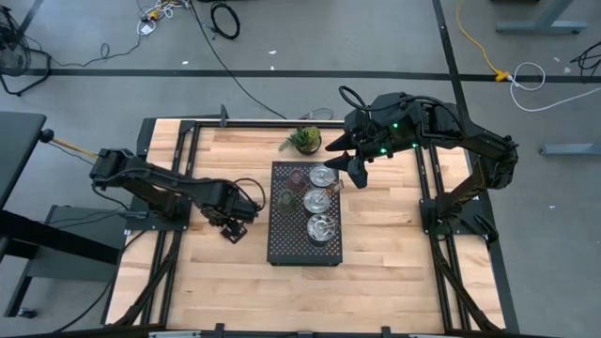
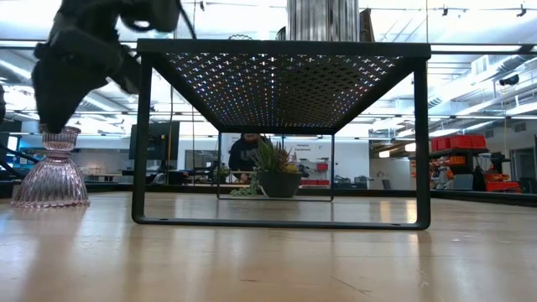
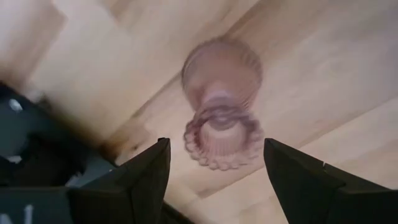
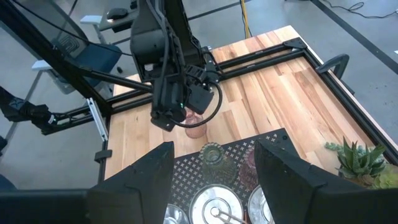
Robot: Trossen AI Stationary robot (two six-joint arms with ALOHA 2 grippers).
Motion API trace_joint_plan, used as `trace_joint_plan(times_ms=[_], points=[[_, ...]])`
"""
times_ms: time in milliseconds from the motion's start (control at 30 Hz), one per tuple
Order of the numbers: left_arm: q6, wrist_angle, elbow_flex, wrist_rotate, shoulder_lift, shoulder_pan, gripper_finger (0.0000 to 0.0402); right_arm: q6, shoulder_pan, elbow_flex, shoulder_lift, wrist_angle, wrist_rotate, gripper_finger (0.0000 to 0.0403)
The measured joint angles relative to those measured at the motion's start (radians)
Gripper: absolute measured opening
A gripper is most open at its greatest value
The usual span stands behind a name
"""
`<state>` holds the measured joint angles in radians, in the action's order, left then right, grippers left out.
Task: Pick & Place candle stick holders
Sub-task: Put the pink glass candle holder on the shelf aligned with the other glass candle holders
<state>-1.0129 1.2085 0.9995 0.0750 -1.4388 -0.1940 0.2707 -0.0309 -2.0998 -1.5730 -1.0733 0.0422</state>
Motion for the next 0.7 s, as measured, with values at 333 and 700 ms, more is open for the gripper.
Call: trace_joint_plan(times_ms=[333, 700], points=[[0.001, -0.100, -0.042, -0.015, 0.002, 0.000, 0.0259, -0.010, 0.000, 0.000, 0.000, 0.001, 0.000, 0.0222], [0.003, -0.127, -0.042, -0.014, -0.002, 0.000, 0.0255, -0.011, 0.000, 0.000, 0.000, 0.003, 0.000, 0.0222]])
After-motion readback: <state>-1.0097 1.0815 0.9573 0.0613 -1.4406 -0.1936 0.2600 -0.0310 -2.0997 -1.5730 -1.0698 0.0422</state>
